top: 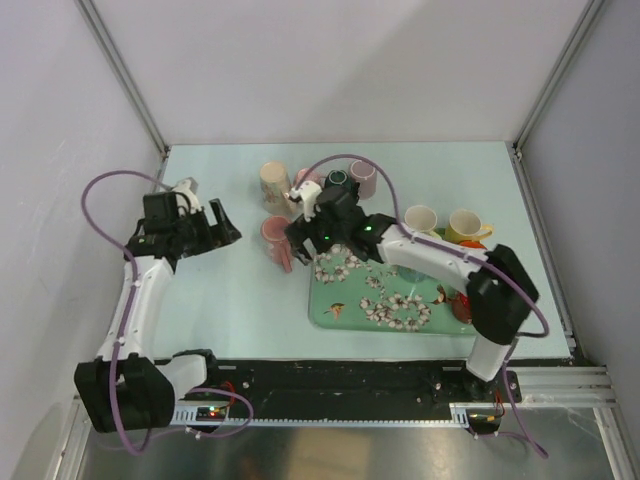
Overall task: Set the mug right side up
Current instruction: Turn over the cup at the center of the board.
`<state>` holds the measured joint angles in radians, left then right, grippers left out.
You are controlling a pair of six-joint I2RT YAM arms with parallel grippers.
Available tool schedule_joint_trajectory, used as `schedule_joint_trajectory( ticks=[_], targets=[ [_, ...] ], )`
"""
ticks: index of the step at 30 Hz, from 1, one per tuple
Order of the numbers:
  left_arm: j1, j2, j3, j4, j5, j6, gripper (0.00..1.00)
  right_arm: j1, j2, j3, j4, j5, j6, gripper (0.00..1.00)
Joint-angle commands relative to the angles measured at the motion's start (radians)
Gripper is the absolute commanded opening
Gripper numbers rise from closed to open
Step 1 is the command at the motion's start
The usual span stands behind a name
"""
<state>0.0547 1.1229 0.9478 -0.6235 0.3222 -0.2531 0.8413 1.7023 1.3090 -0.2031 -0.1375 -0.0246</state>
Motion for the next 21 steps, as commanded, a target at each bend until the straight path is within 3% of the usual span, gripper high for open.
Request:
schedule_joint_trajectory(
  ticks=[1,6,15,21],
  targets=[
    [0.099,-0.070,0.003,0.006,0.016,-0.002,0.94,0.065,0.127,0.142,0.004,0.210,0.169,0.97],
    [0.146,-0.124,-0.017,0.008,0.021,-0.008,0.94,0.081,0.252,0.238,-0.010,0.274,0.227,0.88],
    [0.176,-0.165,-0.050,0.024,0.027,-0.030,0.92,0.130,0.365,0.305,-0.007,0.329,0.247,0.81],
    [0.189,-0.170,-0.053,0.036,0.030,-0.041,0.91,0.132,0.424,0.306,-0.001,0.370,0.238,0.66]
  ],
)
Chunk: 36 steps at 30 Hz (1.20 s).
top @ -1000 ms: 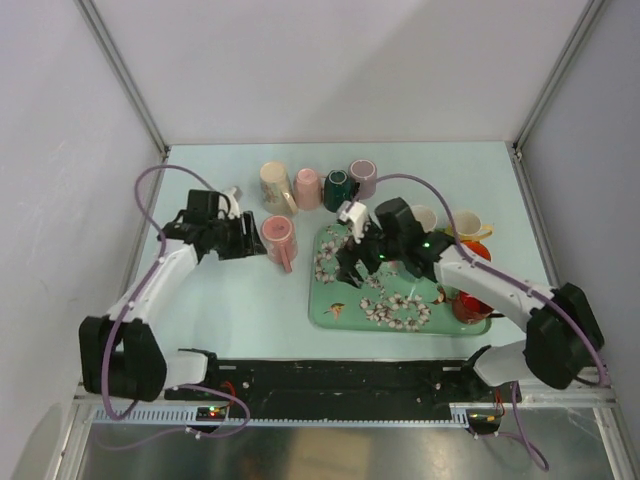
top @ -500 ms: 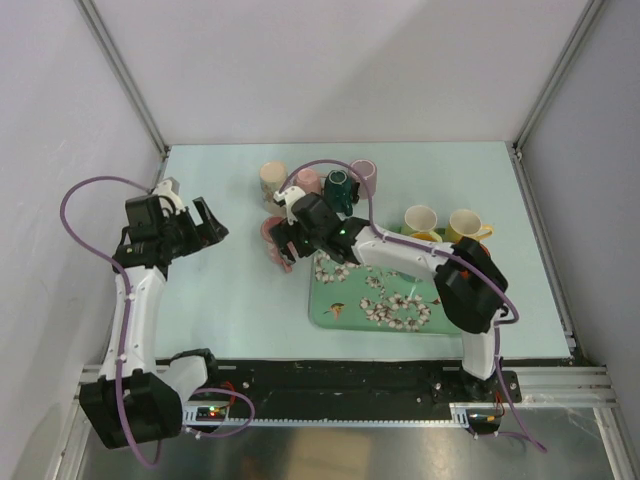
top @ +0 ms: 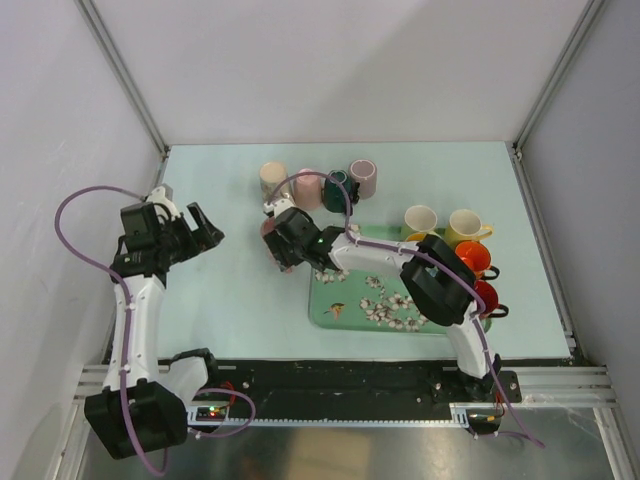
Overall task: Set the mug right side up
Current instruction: Turn over the cup at the center of the board.
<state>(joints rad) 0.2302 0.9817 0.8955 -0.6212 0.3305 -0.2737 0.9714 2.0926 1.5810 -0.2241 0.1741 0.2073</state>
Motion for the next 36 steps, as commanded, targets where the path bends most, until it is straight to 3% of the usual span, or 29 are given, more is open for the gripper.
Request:
schedule_joint_trajectory(
  ticks=[1,11,16,20,25,32,36],
  targets=[
    [0.015,-0.028,0.000,0.034,0.017,-0.017,0.90,0.002,0.040,0.030,0.022,0.055,0.002,0.64],
    [0.015,-0.016,0.003,0.039,0.014,0.013,0.90,-0.007,0.059,0.005,0.056,0.034,-0.065,0.27],
    [0.013,-0.004,0.023,0.038,0.072,0.056,0.88,-0.031,-0.028,-0.024,0.039,-0.155,-0.108,0.02],
    [-0.010,-0.018,0.047,0.040,0.109,0.215,0.88,-0.096,-0.113,-0.015,-0.028,-0.520,-0.135,0.00],
    [-0.120,-0.087,0.075,0.039,0.044,0.513,0.89,-0.201,-0.197,-0.010,-0.112,-0.862,-0.082,0.00],
    [-0.416,-0.268,0.040,0.066,-0.028,0.998,0.93,-0.327,-0.264,0.010,-0.199,-1.222,0.028,0.00],
    [-0.608,-0.362,-0.030,0.146,-0.105,1.215,0.95,-0.361,-0.319,-0.051,-0.154,-1.323,0.084,0.00]
  ],
)
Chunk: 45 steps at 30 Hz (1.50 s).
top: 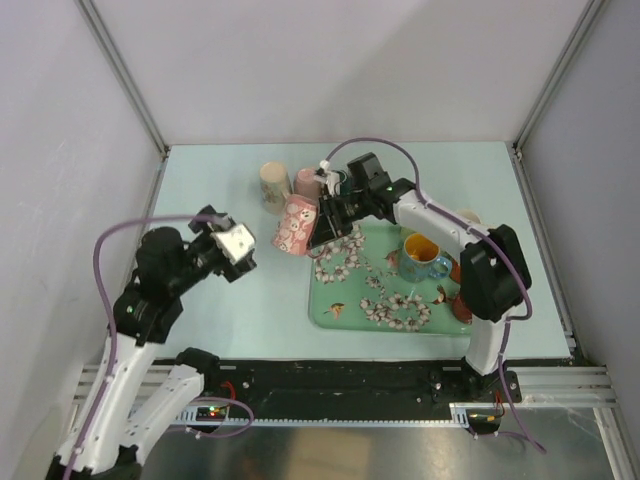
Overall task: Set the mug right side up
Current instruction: Turn over the cup at the center of the board.
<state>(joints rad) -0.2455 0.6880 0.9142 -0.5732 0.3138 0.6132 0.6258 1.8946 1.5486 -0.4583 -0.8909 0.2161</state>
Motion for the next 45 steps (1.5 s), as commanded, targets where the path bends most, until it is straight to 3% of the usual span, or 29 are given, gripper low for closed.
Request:
schedule_joint_trajectory(
  ticks=[1,7,13,15,18,21,26,28,29,31,34,38,42,45],
  targets=[
    [-0.180,-0.084,-0.076,0.125,-0.107,0.369,0.95,-0.019,-0.137,-0.043,0.096,-0.275,0.088,0.00],
    [-0.362,-0.116,-0.183,0.231,-0.110,0.646,0.96,-0.034,-0.200,-0.161,0.255,-0.363,0.204,0.00],
    [-0.410,-0.061,-0.233,0.321,-0.070,0.797,0.95,-0.048,-0.229,-0.202,0.326,-0.402,0.241,0.00],
    [-0.427,-0.030,-0.252,0.398,-0.094,0.805,0.93,-0.052,-0.234,-0.210,0.334,-0.409,0.243,0.00],
    [-0.460,-0.001,-0.341,0.679,-0.122,0.848,0.90,-0.052,-0.237,-0.227,0.354,-0.434,0.251,0.00],
    [-0.483,0.040,-0.394,0.862,-0.123,0.884,0.76,-0.051,-0.233,-0.237,0.370,-0.459,0.259,0.00],
    [-0.512,0.100,-0.401,0.937,-0.143,0.897,0.28,-0.052,-0.225,-0.239,0.373,-0.453,0.259,0.00],
    [-0.515,0.118,-0.395,0.941,-0.161,0.879,0.13,-0.055,-0.231,-0.239,0.350,-0.422,0.237,0.14],
    [-0.516,0.126,-0.392,0.940,-0.175,0.865,0.06,-0.057,-0.237,-0.239,0.335,-0.404,0.220,0.28],
    [-0.517,0.136,-0.383,0.941,-0.209,0.824,0.02,-0.067,-0.253,-0.246,0.318,-0.355,0.178,0.48],
    [-0.517,0.141,-0.357,0.910,-0.284,0.722,0.00,-0.100,-0.282,-0.257,0.293,-0.270,0.119,0.62],
    [-0.517,0.165,-0.210,0.653,-0.403,0.483,0.00,-0.157,-0.347,-0.259,0.220,-0.147,-0.058,0.67],
    [-0.517,0.260,-0.015,0.290,-0.432,0.207,0.00,-0.172,-0.445,-0.267,0.049,0.002,-0.431,0.68],
    [-0.516,0.335,0.096,0.101,-0.405,0.067,0.00,-0.135,-0.576,-0.364,0.022,0.113,-0.693,0.71]
  ],
)
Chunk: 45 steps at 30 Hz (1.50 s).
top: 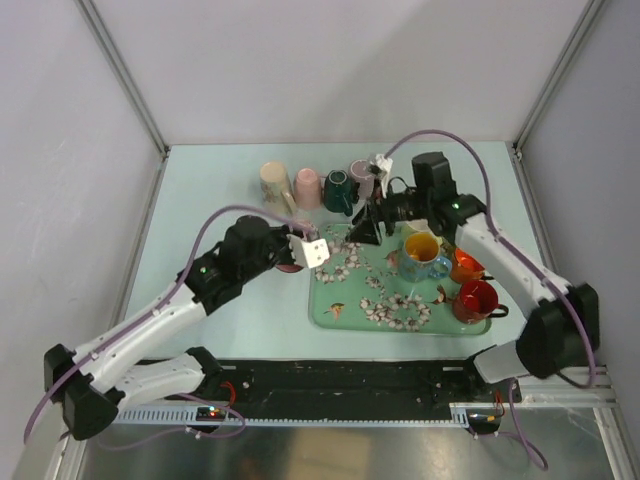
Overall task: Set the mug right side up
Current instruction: Turn over the cup at the center of the board.
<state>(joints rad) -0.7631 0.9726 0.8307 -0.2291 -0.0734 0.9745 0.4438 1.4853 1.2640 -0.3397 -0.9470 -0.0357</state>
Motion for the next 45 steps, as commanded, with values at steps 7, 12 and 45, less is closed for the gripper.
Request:
schedule_joint_trajectory(
  ticks=[7,12,45],
  targets=[
    [0.005,0.242,0.371,-0.532,0.127,-0.537,0.00,0.232,-0.382,-0.275,0.013,0.422,-0.689,0.72],
    [0.005,0.336,0.488,-0.627,0.218,-0.629,0.00,0.304,-0.390,-0.307,0.043,0.463,-0.718,0.71],
    [0.075,0.343,0.551,-0.673,0.283,-0.769,0.88,0.292,-0.369,-0.421,0.050,0.467,-0.671,0.00]
  ],
)
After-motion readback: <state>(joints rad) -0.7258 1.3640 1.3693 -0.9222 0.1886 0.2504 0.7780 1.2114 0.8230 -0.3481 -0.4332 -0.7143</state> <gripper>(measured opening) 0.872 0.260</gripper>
